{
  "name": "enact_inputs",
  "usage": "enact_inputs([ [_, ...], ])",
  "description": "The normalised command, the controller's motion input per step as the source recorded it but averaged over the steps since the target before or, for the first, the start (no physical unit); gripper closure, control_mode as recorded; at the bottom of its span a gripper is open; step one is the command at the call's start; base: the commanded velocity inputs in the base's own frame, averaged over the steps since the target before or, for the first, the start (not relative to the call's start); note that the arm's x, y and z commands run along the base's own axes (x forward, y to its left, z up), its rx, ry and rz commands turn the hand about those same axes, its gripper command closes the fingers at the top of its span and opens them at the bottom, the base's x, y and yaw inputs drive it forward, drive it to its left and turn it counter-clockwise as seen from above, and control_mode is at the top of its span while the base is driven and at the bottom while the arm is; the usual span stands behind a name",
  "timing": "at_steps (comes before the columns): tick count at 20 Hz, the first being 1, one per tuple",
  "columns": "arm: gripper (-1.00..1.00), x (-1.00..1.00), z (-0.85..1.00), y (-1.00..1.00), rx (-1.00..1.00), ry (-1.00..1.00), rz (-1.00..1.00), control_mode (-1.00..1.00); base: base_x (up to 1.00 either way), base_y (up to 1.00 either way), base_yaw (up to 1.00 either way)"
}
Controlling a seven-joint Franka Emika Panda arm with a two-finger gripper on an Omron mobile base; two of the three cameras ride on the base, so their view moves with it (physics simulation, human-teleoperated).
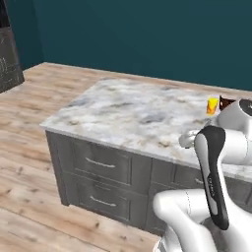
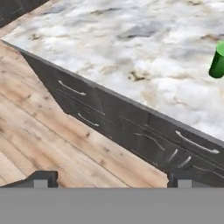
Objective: Place the drinks on the dining counter in a tight cluster.
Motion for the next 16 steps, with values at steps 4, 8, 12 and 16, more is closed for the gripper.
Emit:
enact_inputs([
  [4, -1.00, 0.00, 0.00, 0.00, 0.00, 0.00, 0.00, 1.00, 0.00, 0.28, 1.00],
  [8, -1.00, 0.00, 0.00, 0.00, 0.00, 0.00, 0.00, 1.00, 0.00, 0.28, 1.00],
  [12, -1.00, 0.00, 0.00, 0.00, 0.00, 0.00, 0.00, 1.00, 0.00, 0.21, 1.00],
  [16, -1.00, 0.00, 0.00, 0.00, 0.00, 0.00, 0.00, 1.00, 0.00, 0.10, 1.00],
])
